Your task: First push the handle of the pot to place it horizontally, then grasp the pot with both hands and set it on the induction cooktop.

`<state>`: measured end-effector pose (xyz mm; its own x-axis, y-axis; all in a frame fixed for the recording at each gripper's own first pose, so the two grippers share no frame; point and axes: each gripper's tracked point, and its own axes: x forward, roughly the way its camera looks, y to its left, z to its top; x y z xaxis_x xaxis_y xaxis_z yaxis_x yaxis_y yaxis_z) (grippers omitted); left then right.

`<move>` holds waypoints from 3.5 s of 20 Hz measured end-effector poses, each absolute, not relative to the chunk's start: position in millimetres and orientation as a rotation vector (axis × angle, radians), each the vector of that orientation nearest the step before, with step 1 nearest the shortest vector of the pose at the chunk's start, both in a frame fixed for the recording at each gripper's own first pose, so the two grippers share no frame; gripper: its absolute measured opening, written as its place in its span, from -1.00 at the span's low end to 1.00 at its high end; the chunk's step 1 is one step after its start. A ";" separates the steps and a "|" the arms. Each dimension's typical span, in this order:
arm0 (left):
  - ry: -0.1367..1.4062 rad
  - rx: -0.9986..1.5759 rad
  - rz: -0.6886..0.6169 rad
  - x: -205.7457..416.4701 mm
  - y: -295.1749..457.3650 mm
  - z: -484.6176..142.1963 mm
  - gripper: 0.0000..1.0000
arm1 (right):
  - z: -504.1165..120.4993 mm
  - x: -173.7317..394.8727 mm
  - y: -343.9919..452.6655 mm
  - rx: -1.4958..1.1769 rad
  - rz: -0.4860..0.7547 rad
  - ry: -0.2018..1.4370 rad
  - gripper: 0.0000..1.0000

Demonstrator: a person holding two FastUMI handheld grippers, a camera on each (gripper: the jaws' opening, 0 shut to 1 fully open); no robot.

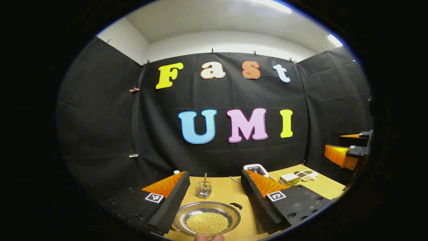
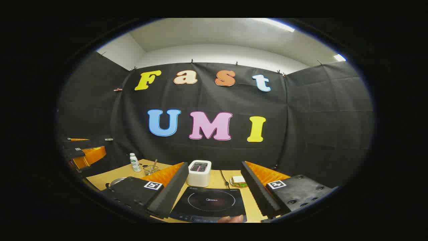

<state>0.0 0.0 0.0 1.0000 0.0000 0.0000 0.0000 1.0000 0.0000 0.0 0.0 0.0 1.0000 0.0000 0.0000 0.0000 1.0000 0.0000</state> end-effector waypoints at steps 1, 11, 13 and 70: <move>-0.001 -0.001 0.000 -0.6 0.3 -0.7 0.92 | 0.9 -0.2 0.7 0.007 0.000 -0.001 0.99; 0.006 -0.013 0.010 -5.5 5.3 -4.8 0.92 | 1.1 -2.5 4.2 0.024 -0.005 0.000 0.92; 0.007 -0.014 0.012 -5.6 6.5 -6.3 0.92 | -0.2 -2.3 4.1 0.024 -0.006 0.003 0.95; 1.190 0.039 -0.558 -42.9 110.4 -348.6 -0.90 | -28.0 5.9 -3.7 -0.060 -0.048 0.088 0.92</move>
<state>-42.9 110.4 -348.6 0.2534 -0.3903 -0.8851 0.4304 0.8649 -0.2582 5.9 -3.7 -28.0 0.9949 -0.0507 -0.0867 0.0454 0.9970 -0.0622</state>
